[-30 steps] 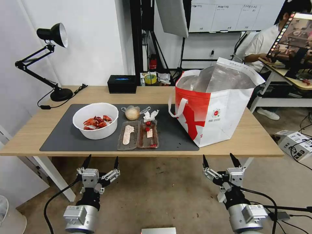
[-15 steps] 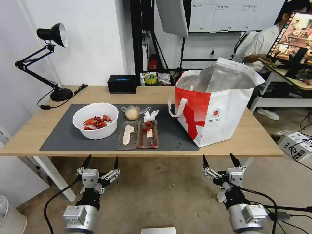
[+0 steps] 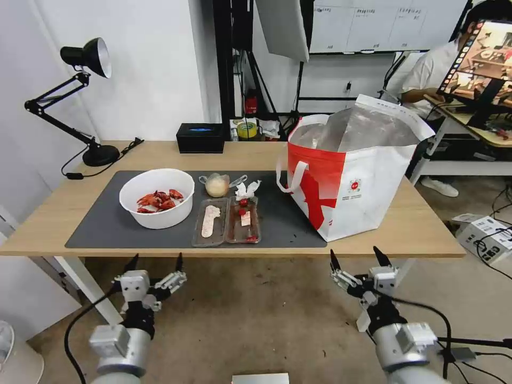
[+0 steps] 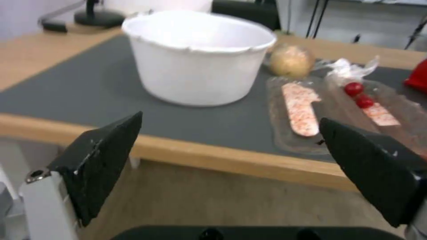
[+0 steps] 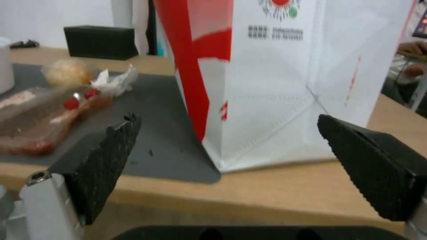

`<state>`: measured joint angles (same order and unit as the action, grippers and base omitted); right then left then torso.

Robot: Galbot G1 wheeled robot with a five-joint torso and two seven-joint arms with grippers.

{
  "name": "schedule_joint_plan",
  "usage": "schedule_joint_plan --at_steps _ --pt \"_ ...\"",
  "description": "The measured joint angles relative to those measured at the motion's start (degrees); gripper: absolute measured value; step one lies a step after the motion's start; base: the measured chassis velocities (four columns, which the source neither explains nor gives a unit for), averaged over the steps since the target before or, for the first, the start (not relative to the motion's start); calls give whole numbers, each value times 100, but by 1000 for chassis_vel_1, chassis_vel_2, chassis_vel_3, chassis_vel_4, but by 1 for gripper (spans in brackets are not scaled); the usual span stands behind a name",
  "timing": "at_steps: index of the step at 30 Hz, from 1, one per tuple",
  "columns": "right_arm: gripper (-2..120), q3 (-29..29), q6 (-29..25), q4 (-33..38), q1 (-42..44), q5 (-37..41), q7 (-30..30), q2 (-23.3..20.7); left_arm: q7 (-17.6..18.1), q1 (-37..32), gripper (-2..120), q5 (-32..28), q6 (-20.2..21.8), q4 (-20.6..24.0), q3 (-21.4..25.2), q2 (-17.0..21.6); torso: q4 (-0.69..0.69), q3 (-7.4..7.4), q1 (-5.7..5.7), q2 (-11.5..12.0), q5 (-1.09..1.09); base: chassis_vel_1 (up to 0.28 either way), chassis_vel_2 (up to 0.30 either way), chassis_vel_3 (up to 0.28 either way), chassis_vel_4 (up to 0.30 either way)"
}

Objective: Pick up the trash from the table and place it into the takeout bag.

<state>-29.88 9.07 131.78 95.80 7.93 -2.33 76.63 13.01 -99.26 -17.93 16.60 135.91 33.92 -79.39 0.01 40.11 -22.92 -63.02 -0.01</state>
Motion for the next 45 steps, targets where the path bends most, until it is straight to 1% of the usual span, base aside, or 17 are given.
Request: schedule_joint_plan --at_steps 1,4,5,6,7,10,13,15,17,19,20,21,23,24,28,38,45 --pt "100 0 0 0 0 0 0 0 0 0 100 0 0 0 0 0 0 0 0 0 0 0 0 0 0" --pt "100 87 400 -7 -320 370 -109 -377 344 103 100 -465 436 109 66 171 -1 0 0 0 1 0 0 0 0" --pt "100 87 400 -7 -320 370 -109 -377 344 103 100 -465 436 109 66 171 -1 0 0 0 1 0 0 0 0" --pt "100 98 442 -8 -435 408 -119 -519 454 193 100 -668 545 98 73 247 -7 0 0 0 2 0 0 0 0" --pt "100 115 478 -8 -471 446 -127 -576 478 240 100 -749 569 64 59 271 0 1 -1 0 2 0 0 0 0" --pt "100 171 673 -17 -634 628 -184 -757 489 275 100 -805 579 30 30 280 2 0 0 0 1 0 0 0 0" --pt "100 283 1051 -45 -942 989 -295 -1094 495 282 100 -832 579 6 9 279 0 0 0 0 1 0 0 0 0" --pt "100 396 1434 -69 -1263 1356 -409 -1447 491 283 100 -904 579 1 1 279 -2 0 -1 0 2 0 0 0 0" --pt "100 387 1407 -70 -1382 1327 -409 -1585 490 286 100 -960 578 -1 -2 280 -6 1 -2 1 0 0 0 0 0" --pt "100 427 1488 -78 -1475 1408 -413 -1698 486 288 100 -994 575 -3 -4 280 1 0 0 0 4 0 0 0 0" --pt "100 496 1653 -94 -1669 1575 -471 -1884 481 283 100 -998 568 -3 -3 278 2 -1 0 0 2 0 0 0 0" --pt "100 496 1653 -94 -1669 1575 -471 -1884 481 283 100 -998 568 -3 -3 278 2 -1 0 0 2 0 0 0 0" --pt "100 792 2291 -192 -2187 2219 -654 -2344 476 258 100 -1002 558 -3 0 260 -5 0 0 0 1 0 0 0 0" --pt "100 861 2430 -212 -2291 2364 -699 -2434 476 249 100 -1009 556 -2 -1 250 -5 0 -1 1 0 0 0 0 0" --pt "100 936 2526 -226 -2336 2469 -735 -2462 473 237 100 -1013 546 11 -9 213 0 0 0 0 2 0 0 0 0" --pt "100 964 2512 -228 -2279 2450 -739 -2371 470 222 100 -1085 539 29 -11 194 -1 0 0 0 1 0 0 0 0" --pt "100 970 2489 -226 -2247 2427 -738 -2339 540 287 100 -1515 539 -5 -80 201 -1 0 0 0 1 0 0 0 0"
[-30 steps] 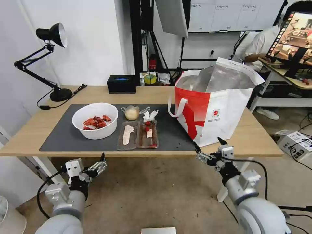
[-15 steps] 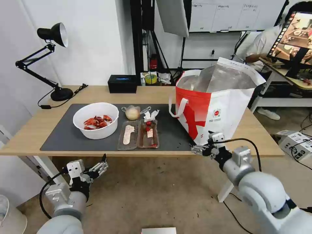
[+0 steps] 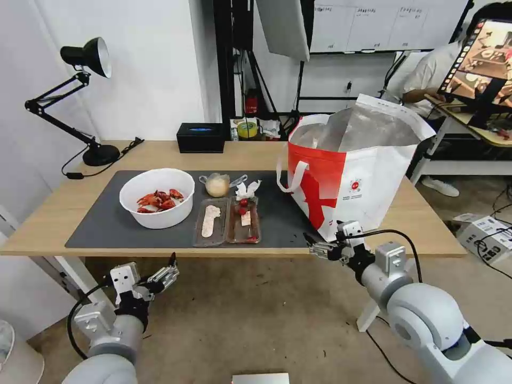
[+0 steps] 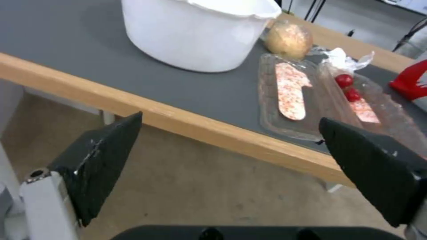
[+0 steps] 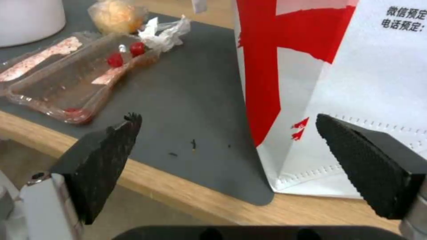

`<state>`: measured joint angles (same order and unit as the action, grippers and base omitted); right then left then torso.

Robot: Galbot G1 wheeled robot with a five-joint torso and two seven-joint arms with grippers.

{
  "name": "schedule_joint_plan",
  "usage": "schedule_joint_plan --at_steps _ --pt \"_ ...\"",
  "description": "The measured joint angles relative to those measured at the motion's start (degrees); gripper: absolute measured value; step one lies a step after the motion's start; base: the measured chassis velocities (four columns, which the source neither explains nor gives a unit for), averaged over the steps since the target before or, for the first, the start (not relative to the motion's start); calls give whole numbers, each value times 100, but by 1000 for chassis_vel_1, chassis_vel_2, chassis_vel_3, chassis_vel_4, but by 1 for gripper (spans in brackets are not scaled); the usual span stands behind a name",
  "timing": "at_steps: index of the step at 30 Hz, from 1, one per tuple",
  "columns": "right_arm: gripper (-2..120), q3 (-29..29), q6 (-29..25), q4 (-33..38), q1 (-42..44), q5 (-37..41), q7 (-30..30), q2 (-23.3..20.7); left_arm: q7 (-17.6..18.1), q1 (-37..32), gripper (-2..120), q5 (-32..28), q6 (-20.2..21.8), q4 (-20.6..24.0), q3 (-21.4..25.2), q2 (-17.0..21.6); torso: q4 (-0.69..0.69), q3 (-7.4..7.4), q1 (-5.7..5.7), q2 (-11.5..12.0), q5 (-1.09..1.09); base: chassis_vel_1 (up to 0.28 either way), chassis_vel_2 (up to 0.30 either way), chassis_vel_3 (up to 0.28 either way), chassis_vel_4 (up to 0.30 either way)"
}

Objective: Pick up the trash from the table and place it into the takeout bag.

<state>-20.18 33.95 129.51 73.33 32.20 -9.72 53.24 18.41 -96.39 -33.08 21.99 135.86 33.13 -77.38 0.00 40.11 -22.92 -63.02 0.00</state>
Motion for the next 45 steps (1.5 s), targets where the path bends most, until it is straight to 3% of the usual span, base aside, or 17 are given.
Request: schedule_joint_plan --at_steps 4,7,8,10,11,14,15,18,22,34,45 --pt "100 0 -5 0 0 -4 1 7 173 113 100 -501 0 -59 -54 20 0 0 0 0 -1 0 0 0 0" --pt "100 -7 -14 3 16 -13 2 24 454 287 100 -1549 -18 -25 -132 24 0 0 0 0 -1 0 0 0 0" --pt "100 -7 -14 3 16 -13 2 24 454 287 100 -1549 -18 -25 -132 24 0 0 0 0 -1 0 0 0 0" --pt "100 -19 -21 4 32 -20 3 32 639 422 100 -2284 -221 16 -234 16 0 0 0 0 0 0 0 0 0" --pt "100 -19 -21 4 32 -20 3 32 639 422 100 -2284 -221 16 -234 16 0 0 0 0 0 0 0 0 0" --pt "100 -36 -27 5 43 -29 4 64 1034 698 100 -3434 -945 -21 -471 -13 0 0 0 0 0 0 0 0 0" --pt "100 -36 -27 5 43 -29 4 64 1034 698 100 -3434 -945 -21 -471 -13 0 0 0 0 0 0 0 0 0" --pt "100 -28 -31 -7 49 -40 4 97 1590 883 100 -4299 -1013 8 -542 -78 0 0 0 0 0 0 0 0 0" --pt "100 -17 -32 -10 55 -45 1 102 1926 1028 100 -4530 -1058 -2 -729 -138 0 0 0 0 0 0 0 0 0" --pt "100 -87 -58 9 141 -53 0 92 1740 1306 100 -4137 -1400 -350 -1376 -329 0 0 0 0 0 0 0 0 0" --pt "100 -121 -70 -20 174 -106 0 106 1633 1498 100 -4166 -1445 -533 -1392 -314 0 0 0 0 0 0 0 0 0"
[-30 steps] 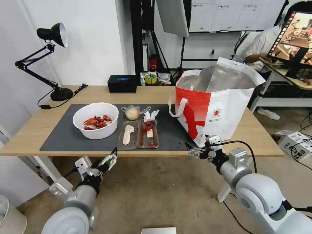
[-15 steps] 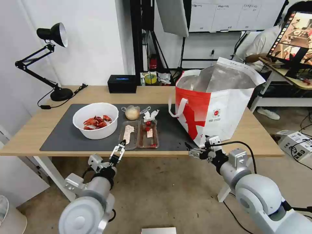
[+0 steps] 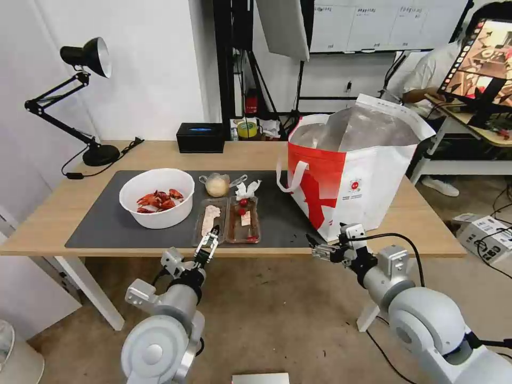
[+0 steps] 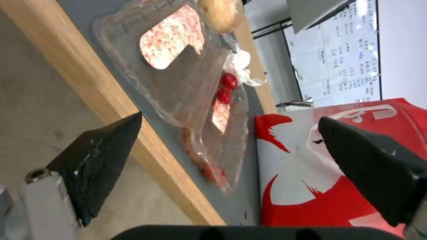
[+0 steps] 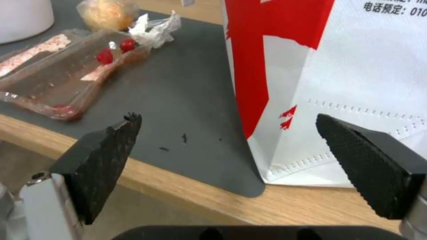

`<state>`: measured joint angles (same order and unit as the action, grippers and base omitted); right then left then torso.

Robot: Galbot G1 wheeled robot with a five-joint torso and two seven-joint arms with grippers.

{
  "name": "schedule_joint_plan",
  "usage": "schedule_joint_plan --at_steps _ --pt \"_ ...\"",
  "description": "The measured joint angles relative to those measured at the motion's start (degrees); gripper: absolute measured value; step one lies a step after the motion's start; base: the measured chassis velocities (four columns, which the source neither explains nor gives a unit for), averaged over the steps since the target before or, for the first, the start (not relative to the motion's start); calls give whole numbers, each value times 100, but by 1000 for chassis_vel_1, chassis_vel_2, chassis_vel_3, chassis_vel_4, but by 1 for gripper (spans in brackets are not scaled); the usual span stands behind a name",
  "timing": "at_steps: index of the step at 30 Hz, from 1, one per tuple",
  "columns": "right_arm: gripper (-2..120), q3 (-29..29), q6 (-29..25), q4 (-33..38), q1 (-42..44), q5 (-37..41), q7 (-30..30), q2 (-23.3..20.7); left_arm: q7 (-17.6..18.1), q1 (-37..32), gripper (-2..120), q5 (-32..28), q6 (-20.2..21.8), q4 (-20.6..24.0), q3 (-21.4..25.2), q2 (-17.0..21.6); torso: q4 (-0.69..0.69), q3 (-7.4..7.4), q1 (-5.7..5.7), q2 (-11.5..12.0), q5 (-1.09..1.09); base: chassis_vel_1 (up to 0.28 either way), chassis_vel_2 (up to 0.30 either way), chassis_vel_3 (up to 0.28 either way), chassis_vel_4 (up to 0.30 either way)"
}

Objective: Pick up the trash from the table and place it into the takeout bag.

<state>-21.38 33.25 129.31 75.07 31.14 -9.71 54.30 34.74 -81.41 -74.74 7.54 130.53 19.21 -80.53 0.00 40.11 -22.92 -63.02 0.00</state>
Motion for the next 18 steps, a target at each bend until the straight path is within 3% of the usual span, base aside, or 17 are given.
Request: schedule_joint_plan --at_steps 18 --pt "100 -28 -8 -39 33 -63 4 64 -127 283 100 -107 10 -316 -149 -50 0 0 0 0 0 0 0 0 0"
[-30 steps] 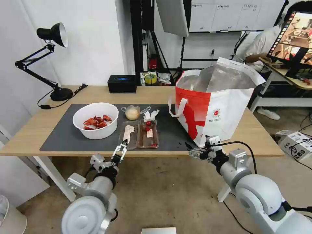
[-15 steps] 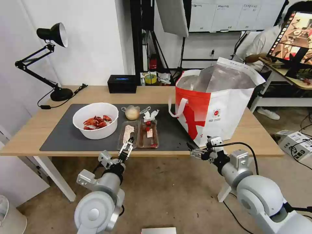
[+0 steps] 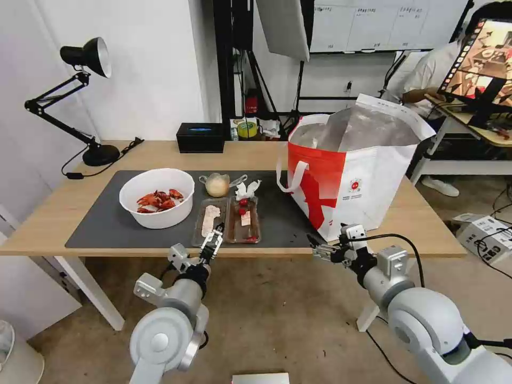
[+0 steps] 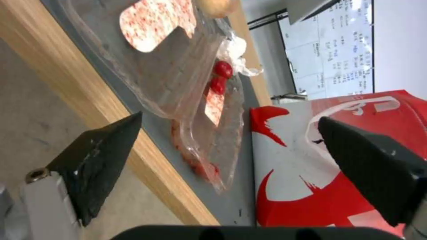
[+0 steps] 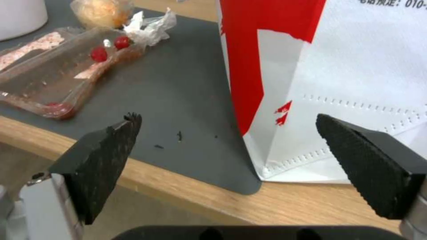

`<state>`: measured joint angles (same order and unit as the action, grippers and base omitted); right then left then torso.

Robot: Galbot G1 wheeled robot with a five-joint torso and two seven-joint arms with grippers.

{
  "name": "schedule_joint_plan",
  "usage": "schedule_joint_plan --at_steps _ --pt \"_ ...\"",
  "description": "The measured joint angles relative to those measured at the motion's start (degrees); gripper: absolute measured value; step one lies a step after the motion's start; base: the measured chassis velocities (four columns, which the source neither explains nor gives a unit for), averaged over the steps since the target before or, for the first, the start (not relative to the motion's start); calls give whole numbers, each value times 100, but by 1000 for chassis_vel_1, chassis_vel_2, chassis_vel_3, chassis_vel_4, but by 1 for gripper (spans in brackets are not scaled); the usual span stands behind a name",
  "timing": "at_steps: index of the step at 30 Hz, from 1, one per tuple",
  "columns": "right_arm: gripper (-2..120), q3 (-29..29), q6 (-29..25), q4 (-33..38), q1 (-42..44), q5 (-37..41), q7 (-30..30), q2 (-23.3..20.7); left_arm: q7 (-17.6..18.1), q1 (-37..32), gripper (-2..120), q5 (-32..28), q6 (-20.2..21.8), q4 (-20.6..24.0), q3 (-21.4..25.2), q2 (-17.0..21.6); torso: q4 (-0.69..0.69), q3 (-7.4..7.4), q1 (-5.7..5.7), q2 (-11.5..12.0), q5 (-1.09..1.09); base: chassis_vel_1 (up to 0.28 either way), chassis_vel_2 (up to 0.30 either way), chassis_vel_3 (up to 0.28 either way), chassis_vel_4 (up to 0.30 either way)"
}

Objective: Pick up the trash from the table and place it into the takeout bag.

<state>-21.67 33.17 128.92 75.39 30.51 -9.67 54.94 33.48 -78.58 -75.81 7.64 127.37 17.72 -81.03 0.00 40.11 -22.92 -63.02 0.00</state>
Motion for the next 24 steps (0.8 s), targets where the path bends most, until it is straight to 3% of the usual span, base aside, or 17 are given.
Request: schedule_joint_plan --at_steps 24 --pt "100 -35 -31 -61 73 -88 10 69 -23 334 100 20 -28 -488 -123 -192 0 0 0 -1 0 0 0 0 0"
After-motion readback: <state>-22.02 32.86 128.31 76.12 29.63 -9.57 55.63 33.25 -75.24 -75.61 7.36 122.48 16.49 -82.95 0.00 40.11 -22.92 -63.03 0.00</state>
